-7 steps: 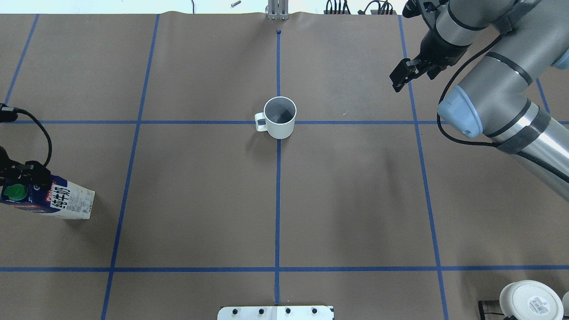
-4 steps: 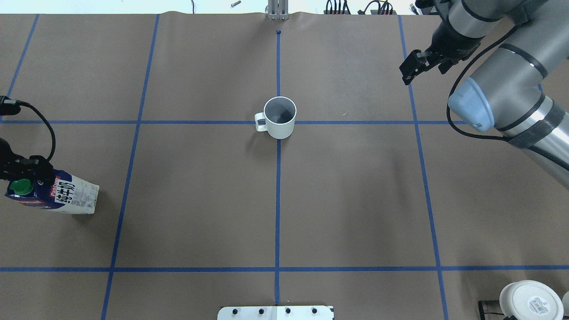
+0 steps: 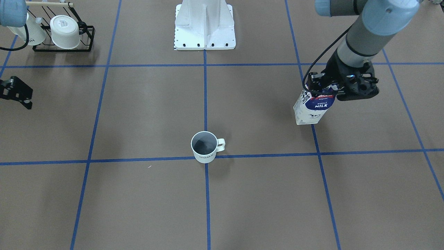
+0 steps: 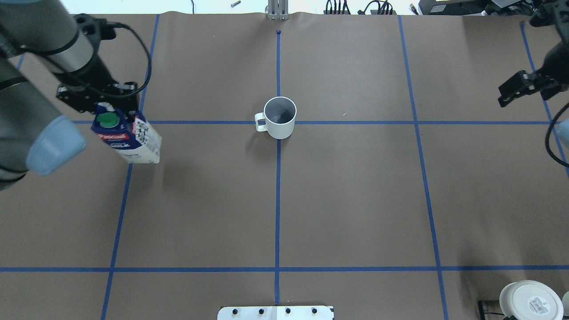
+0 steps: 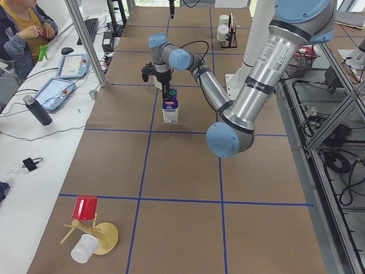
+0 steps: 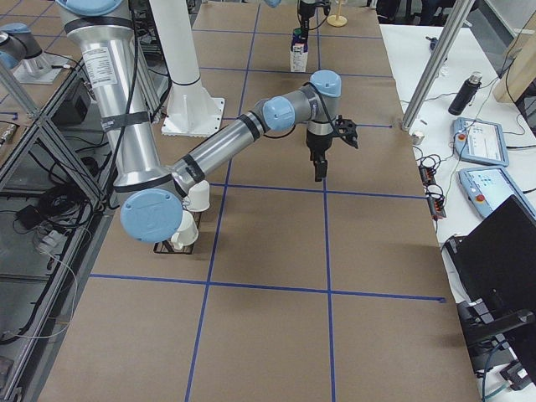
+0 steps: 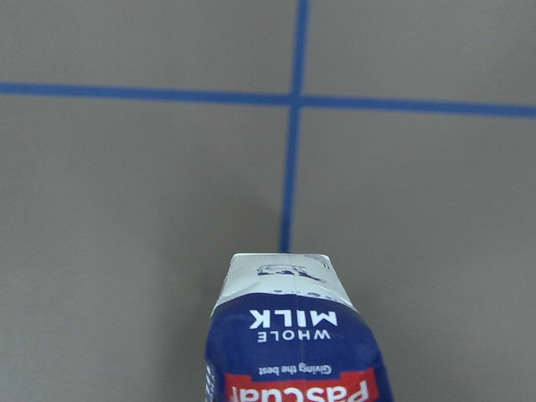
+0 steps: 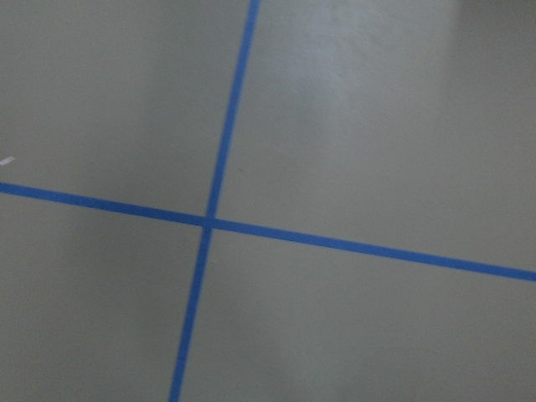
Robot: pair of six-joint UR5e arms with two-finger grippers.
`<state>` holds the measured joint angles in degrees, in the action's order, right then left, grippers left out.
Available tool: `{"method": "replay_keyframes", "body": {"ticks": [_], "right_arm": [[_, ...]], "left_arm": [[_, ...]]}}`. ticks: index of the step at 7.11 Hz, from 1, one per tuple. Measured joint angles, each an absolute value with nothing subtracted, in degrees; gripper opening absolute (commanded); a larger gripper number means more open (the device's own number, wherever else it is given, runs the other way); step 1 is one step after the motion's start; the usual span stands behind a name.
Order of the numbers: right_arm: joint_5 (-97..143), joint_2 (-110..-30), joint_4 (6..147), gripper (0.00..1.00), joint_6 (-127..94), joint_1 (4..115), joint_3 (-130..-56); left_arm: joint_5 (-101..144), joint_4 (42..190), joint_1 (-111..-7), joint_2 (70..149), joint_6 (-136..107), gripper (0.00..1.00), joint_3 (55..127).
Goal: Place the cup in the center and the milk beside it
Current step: 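Carry the milk carton beside the mug, farther from the robot, and set it down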
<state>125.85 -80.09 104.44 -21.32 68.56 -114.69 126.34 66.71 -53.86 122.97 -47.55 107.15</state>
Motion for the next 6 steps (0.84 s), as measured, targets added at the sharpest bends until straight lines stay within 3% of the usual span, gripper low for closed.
{"method": "replay_keyframes", "body": {"ticks": [4, 6], "right_arm": [[127.87, -86.84, 104.05, 1.0, -14.23, 73.02, -116.1], [127.96, -87.14, 104.05, 1.0, -14.08, 73.16, -116.4]], "left_arm": [[126.3, 82.12, -53.0, 147.7, -56.64, 0.26, 74.73], [126.18, 83.53, -50.82, 151.77, -57.58, 0.28, 69.21]]}}
